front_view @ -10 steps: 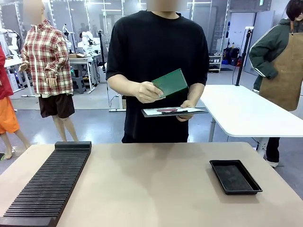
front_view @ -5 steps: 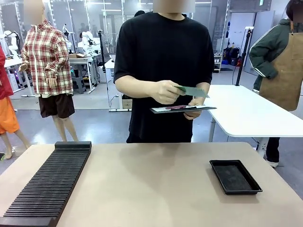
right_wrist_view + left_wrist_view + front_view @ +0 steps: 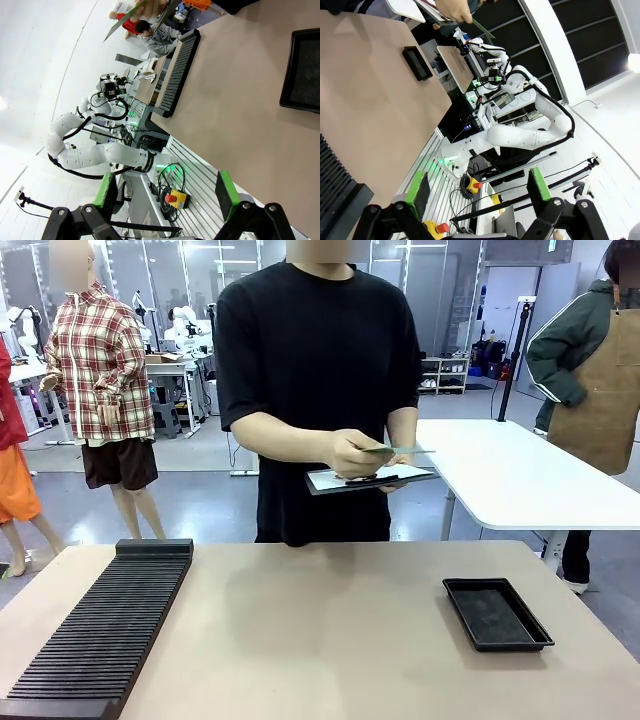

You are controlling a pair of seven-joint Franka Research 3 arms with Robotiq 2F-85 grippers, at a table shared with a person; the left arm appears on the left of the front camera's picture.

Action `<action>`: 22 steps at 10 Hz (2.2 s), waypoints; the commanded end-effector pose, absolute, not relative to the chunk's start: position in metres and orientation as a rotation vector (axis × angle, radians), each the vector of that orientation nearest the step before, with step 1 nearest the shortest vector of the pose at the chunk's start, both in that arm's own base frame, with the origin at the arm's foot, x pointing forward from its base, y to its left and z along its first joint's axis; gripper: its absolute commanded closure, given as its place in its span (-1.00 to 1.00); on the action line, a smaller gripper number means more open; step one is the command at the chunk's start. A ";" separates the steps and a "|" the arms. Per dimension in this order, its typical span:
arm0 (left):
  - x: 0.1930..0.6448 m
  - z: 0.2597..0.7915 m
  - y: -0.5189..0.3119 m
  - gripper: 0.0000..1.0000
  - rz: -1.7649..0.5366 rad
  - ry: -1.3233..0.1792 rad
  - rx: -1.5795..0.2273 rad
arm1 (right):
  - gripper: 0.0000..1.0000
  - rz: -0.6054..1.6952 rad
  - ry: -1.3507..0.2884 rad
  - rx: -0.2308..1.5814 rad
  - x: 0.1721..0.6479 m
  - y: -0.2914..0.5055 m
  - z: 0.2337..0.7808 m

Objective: Inspect the PCB.
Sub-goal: Pick up the Blank PCB that the human is holding.

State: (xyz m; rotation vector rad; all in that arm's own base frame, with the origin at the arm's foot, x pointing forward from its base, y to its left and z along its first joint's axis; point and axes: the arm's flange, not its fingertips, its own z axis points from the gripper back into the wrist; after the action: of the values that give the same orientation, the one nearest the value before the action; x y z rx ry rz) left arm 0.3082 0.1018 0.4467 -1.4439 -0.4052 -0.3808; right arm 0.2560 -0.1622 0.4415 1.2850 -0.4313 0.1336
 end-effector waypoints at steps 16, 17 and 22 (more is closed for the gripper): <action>0.310 0.452 0.103 -1.00 -0.381 -0.390 -1.457 | -1.00 -0.269 0.242 1.491 0.390 -0.004 0.501; 0.310 0.452 0.103 -1.00 -0.381 -0.390 -1.457 | -1.00 -0.282 0.250 1.490 0.399 0.009 0.500; 0.310 0.452 0.103 -1.00 -0.381 -0.390 -1.457 | -1.00 -0.295 0.306 1.487 0.443 0.060 0.508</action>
State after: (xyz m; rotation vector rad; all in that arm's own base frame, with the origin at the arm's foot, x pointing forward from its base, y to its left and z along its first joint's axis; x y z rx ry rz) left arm 0.3083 0.1021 0.4468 -1.4449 -0.4050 -0.3809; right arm 0.4294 0.0537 0.5012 1.4879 0.2854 -0.2570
